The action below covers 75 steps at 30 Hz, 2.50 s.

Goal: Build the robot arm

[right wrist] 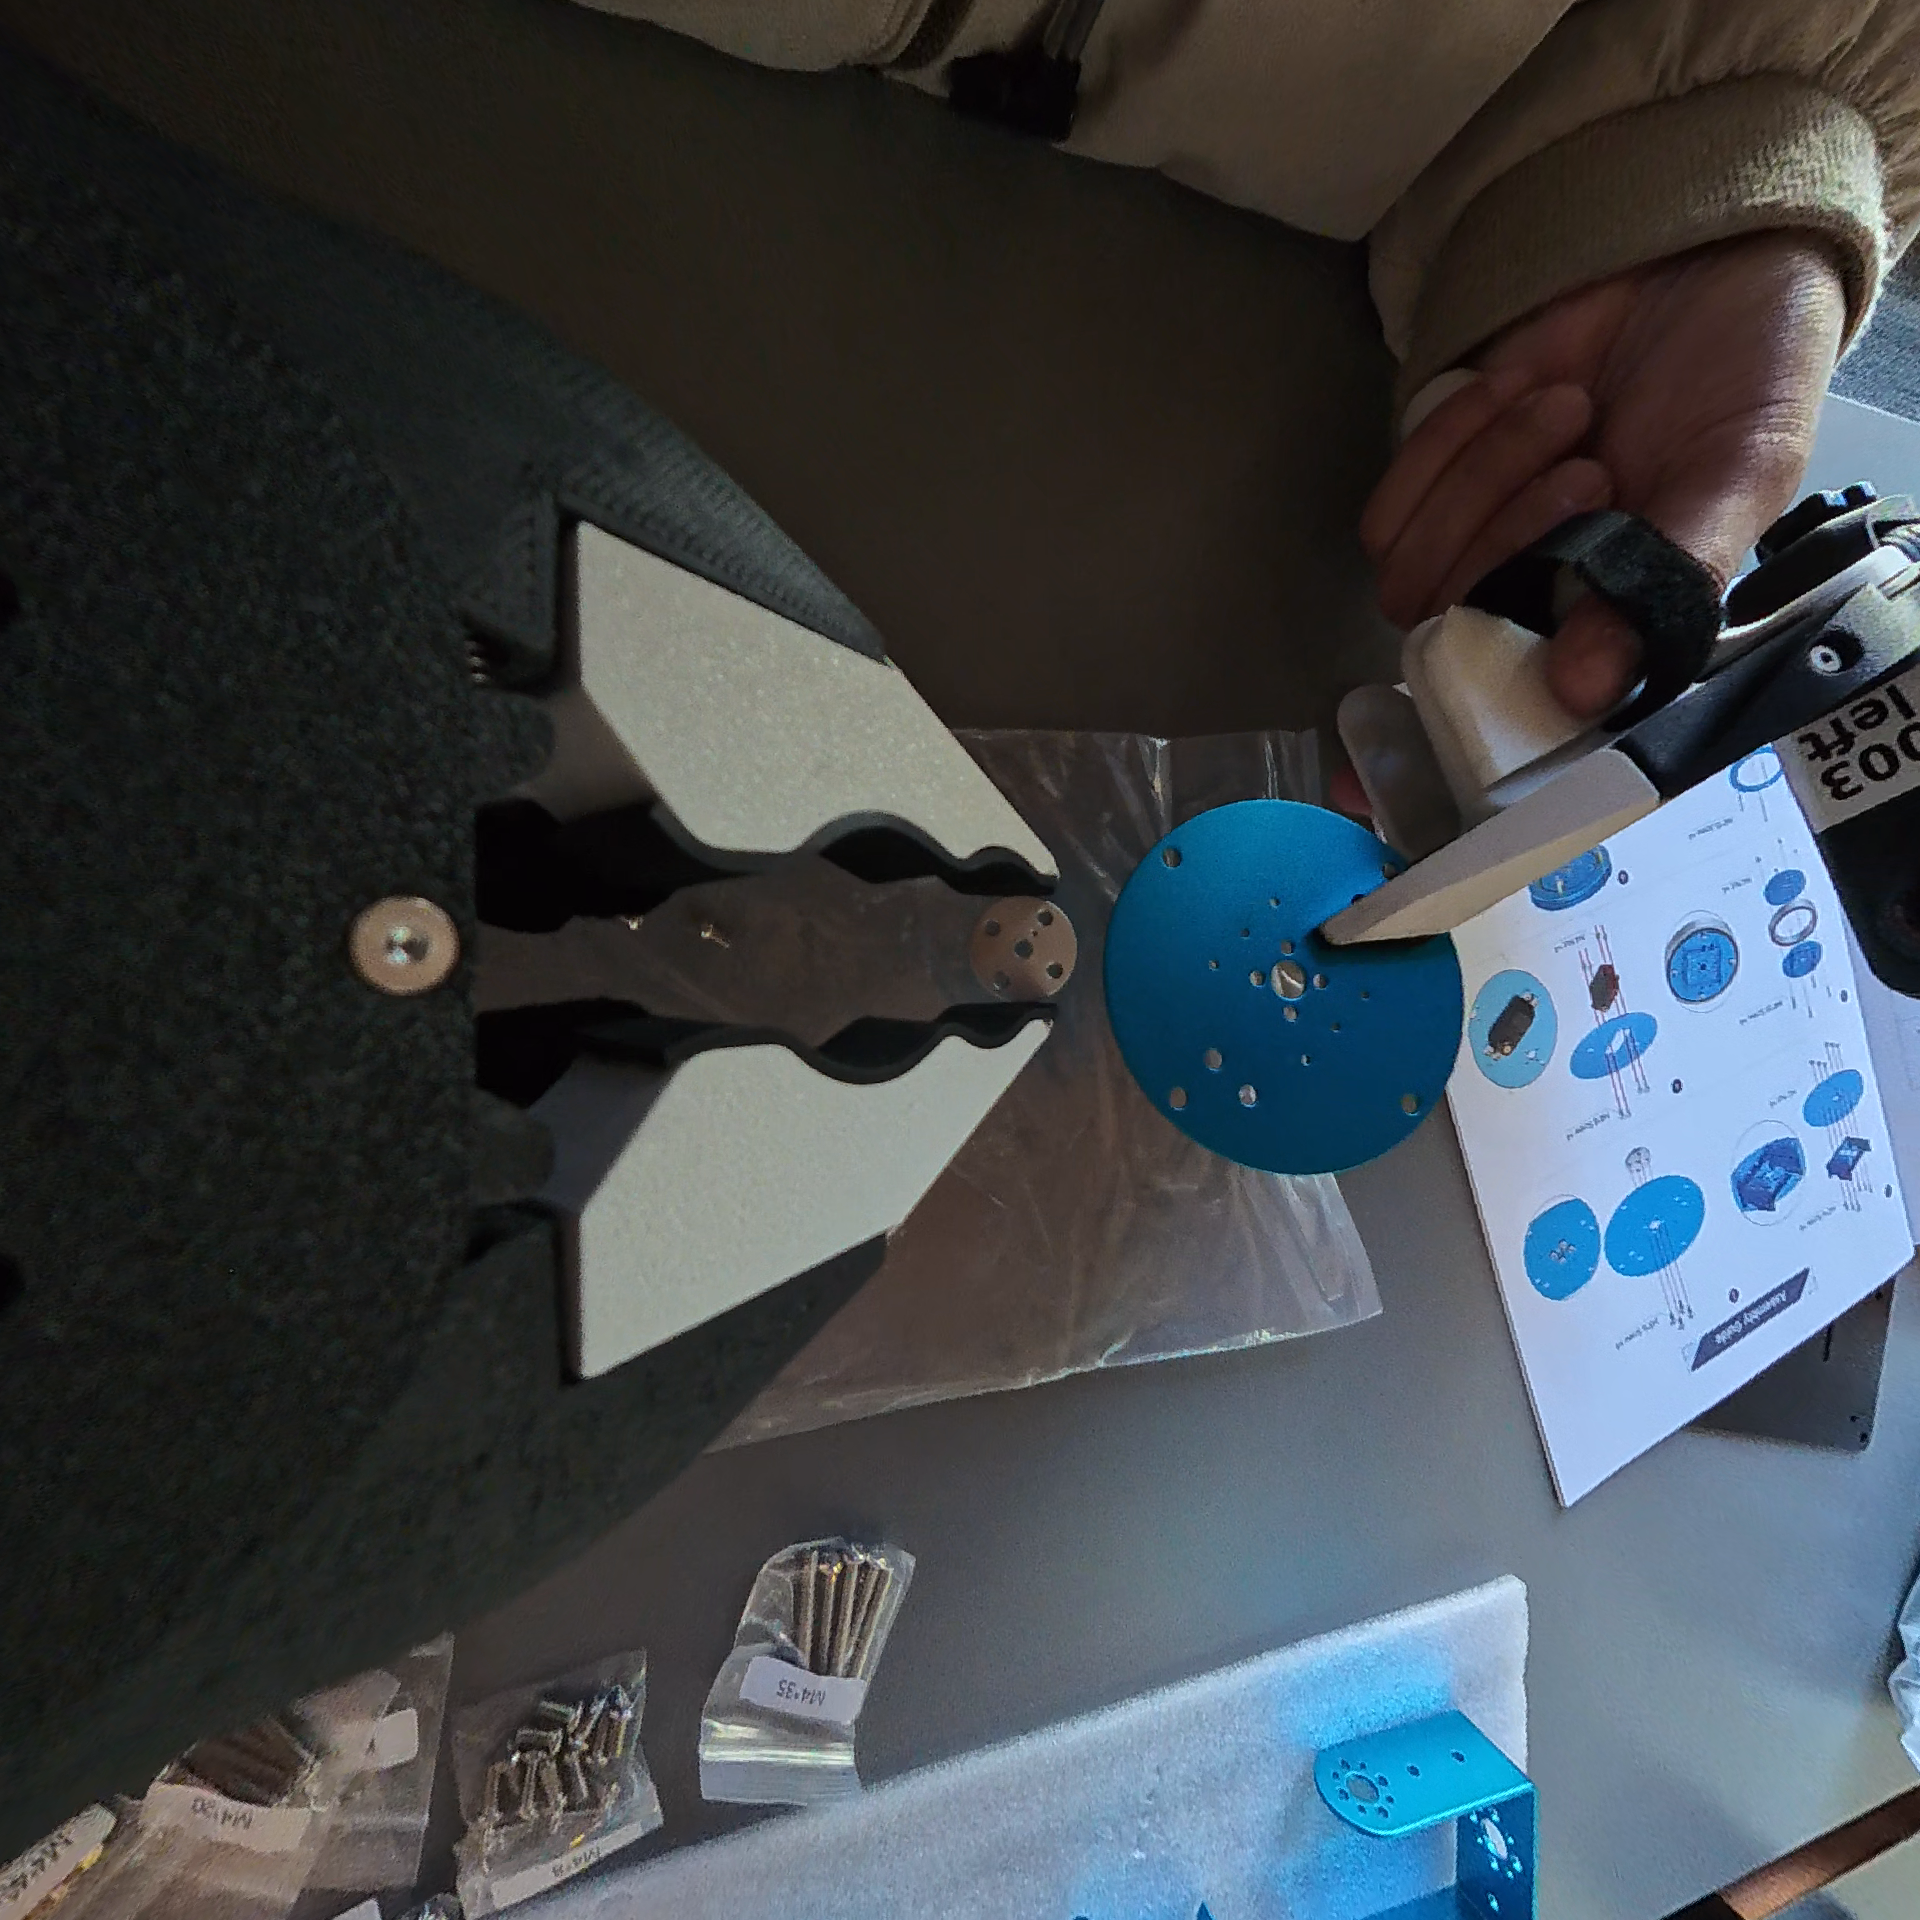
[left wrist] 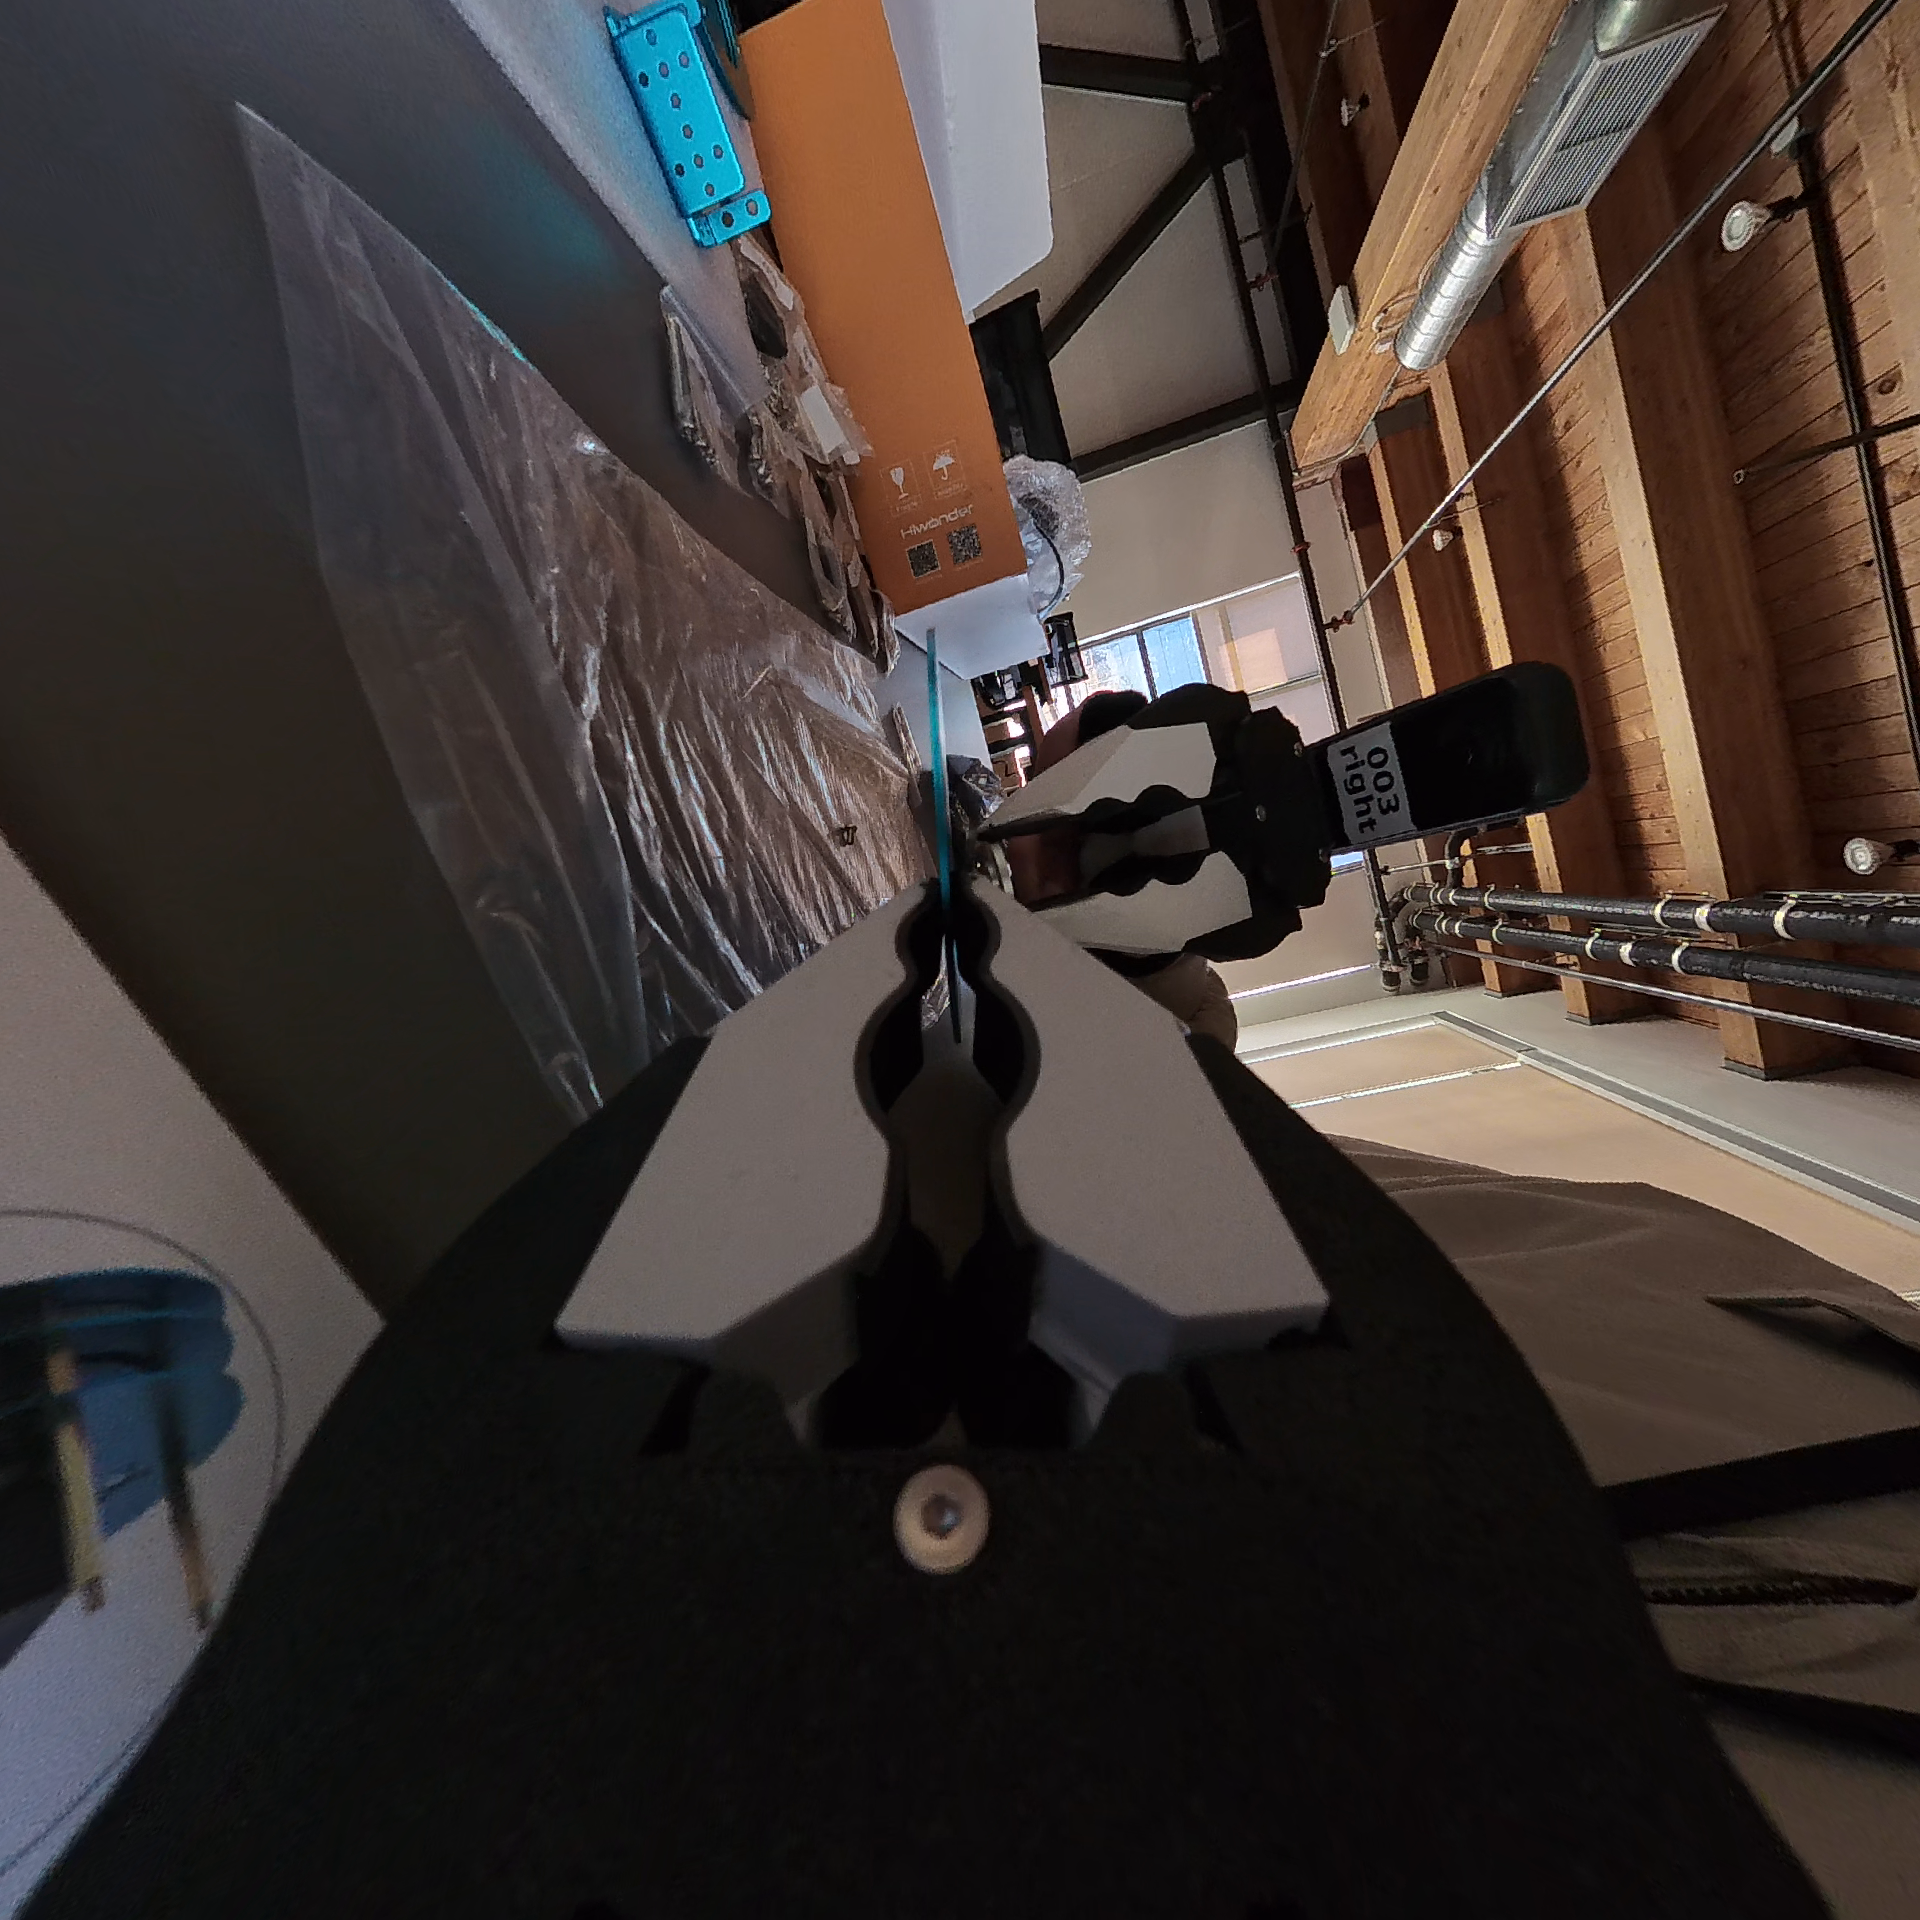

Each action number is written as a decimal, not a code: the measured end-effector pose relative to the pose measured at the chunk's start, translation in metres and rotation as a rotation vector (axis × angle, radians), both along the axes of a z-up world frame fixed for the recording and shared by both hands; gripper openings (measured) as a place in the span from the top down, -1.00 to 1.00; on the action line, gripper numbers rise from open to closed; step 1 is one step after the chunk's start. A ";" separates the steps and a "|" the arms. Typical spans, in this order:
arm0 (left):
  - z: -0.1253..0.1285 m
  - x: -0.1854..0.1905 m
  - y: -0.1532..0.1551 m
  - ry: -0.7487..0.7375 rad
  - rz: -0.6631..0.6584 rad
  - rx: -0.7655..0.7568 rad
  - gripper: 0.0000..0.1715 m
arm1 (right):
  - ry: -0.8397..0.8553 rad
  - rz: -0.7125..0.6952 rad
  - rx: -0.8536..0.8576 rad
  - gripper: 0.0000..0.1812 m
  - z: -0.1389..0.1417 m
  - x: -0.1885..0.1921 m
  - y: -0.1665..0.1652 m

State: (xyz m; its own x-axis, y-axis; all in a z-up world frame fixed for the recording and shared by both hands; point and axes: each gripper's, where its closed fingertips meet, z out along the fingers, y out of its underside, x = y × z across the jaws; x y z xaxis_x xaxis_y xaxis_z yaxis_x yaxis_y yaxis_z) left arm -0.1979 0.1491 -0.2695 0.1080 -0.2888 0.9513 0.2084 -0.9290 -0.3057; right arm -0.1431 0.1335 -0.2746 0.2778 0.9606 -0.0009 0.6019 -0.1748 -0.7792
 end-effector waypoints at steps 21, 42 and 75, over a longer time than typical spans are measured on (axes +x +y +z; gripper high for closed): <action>0.001 0.003 -0.002 -0.019 -0.017 -0.018 0.98 | -0.001 0.023 0.020 0.79 0.001 -0.006 -0.004; 0.016 0.011 -0.020 -0.133 -0.106 -0.071 0.98 | -0.111 0.154 0.136 0.79 0.020 -0.031 0.000; 0.005 0.017 -0.022 -0.146 -0.127 -0.141 0.98 | -0.109 0.345 0.135 0.78 0.007 -0.040 -0.004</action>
State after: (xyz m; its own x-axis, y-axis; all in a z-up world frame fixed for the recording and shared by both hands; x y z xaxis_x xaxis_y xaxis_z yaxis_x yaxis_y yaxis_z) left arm -0.1805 0.1272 -0.2644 -0.0620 -0.1544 0.9861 0.1195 -0.9820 -0.1463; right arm -0.1835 0.1292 -0.2680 -0.0708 0.9871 0.1437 0.6881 0.1526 -0.7093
